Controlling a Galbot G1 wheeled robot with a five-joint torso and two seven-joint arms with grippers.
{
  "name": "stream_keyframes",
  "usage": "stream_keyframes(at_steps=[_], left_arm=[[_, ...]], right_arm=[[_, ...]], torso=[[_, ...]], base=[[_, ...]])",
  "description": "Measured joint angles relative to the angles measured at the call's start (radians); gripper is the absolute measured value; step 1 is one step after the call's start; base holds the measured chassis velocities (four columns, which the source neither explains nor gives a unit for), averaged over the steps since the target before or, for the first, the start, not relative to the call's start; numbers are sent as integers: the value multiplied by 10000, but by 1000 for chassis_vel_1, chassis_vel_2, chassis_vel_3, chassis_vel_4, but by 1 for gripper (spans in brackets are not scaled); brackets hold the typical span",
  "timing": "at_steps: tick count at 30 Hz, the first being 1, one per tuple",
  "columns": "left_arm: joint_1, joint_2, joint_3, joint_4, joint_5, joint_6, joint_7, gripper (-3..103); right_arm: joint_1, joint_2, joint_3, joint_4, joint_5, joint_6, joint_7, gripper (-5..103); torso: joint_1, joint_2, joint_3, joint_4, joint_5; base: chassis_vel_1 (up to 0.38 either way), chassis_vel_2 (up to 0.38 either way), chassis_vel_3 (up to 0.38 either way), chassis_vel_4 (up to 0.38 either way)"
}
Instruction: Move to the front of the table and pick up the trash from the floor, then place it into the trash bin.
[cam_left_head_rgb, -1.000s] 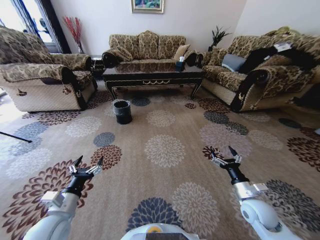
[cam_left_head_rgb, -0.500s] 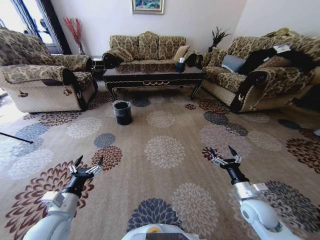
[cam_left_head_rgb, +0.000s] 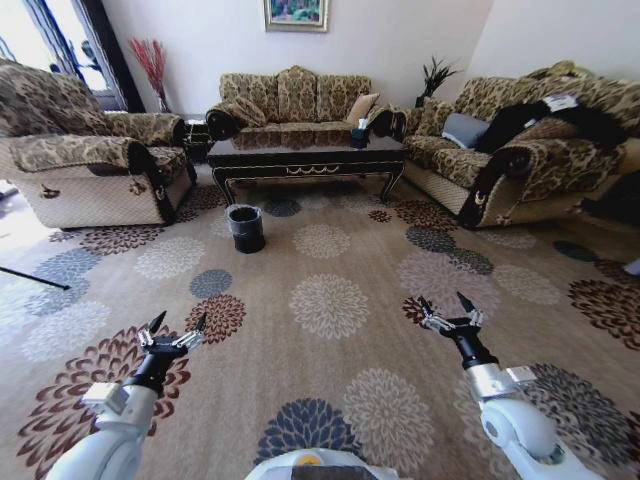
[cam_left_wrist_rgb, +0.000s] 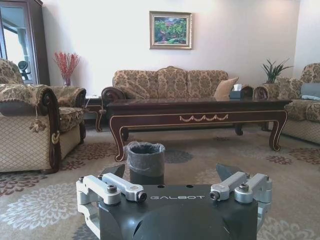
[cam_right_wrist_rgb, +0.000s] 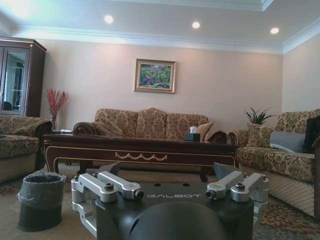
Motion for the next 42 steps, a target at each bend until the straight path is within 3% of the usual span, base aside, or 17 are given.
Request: stream_keyframes(at_steps=[42], left_arm=[[0,0,0,0,0,1,0,100]], right_arm=[[0,0,0,0,0,3,0,100]], torso=[[501,1669,1166,0,0]], base=[[0,0,0,0]])
